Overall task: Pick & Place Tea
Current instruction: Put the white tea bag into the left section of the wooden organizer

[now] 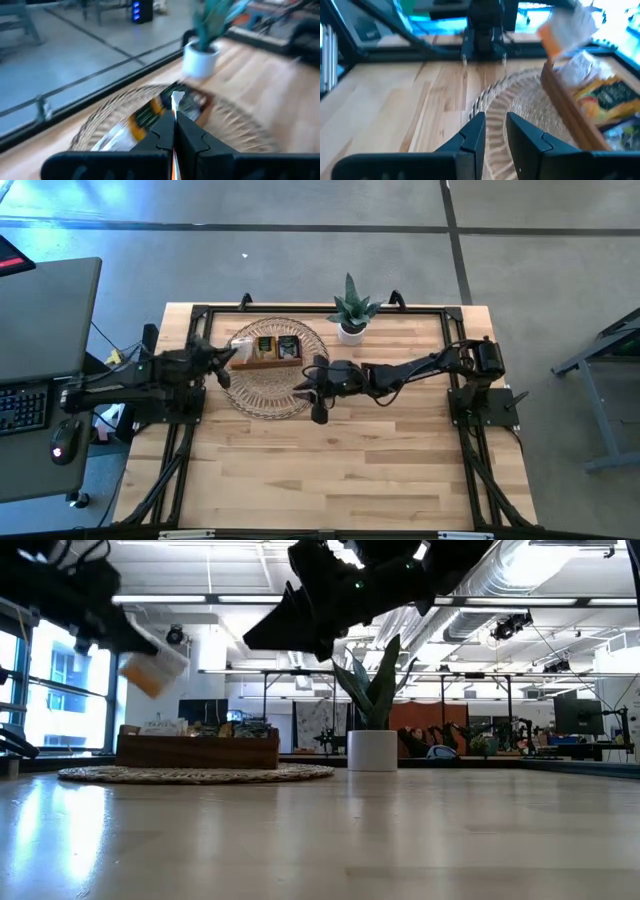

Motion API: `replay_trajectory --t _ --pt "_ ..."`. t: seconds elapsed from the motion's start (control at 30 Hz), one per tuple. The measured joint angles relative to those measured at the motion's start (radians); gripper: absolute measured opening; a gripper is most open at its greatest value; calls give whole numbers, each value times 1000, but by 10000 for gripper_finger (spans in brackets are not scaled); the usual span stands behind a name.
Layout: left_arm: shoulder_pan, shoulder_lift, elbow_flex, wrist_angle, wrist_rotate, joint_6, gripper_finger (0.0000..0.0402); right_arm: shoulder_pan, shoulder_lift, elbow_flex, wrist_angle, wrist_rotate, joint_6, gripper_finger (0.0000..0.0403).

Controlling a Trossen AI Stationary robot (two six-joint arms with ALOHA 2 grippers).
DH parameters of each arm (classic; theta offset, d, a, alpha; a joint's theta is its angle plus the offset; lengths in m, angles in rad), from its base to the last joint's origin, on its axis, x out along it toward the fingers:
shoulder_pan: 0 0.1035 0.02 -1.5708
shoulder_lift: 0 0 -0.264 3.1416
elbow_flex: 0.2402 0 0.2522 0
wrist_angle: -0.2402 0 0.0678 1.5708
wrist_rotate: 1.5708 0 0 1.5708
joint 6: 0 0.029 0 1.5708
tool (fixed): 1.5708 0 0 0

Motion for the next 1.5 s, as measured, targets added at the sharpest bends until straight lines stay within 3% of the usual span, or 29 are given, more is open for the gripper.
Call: replay_trajectory --t 0.17,0.37,1.07,1.5 --pt "1 22 -99 18 -104 -46 0 -16 0 0 38 -3 -2 74" --pt "1 27 -173 144 -143 -32 0 -37 0 0 39 -5 0 74" --pt "1 113 -179 182 -211 66 1 -43 0 0 99 -63 -26 74" --pt "1 217 -179 218 -396 85 82 -43 0 0 99 -64 -19 74"
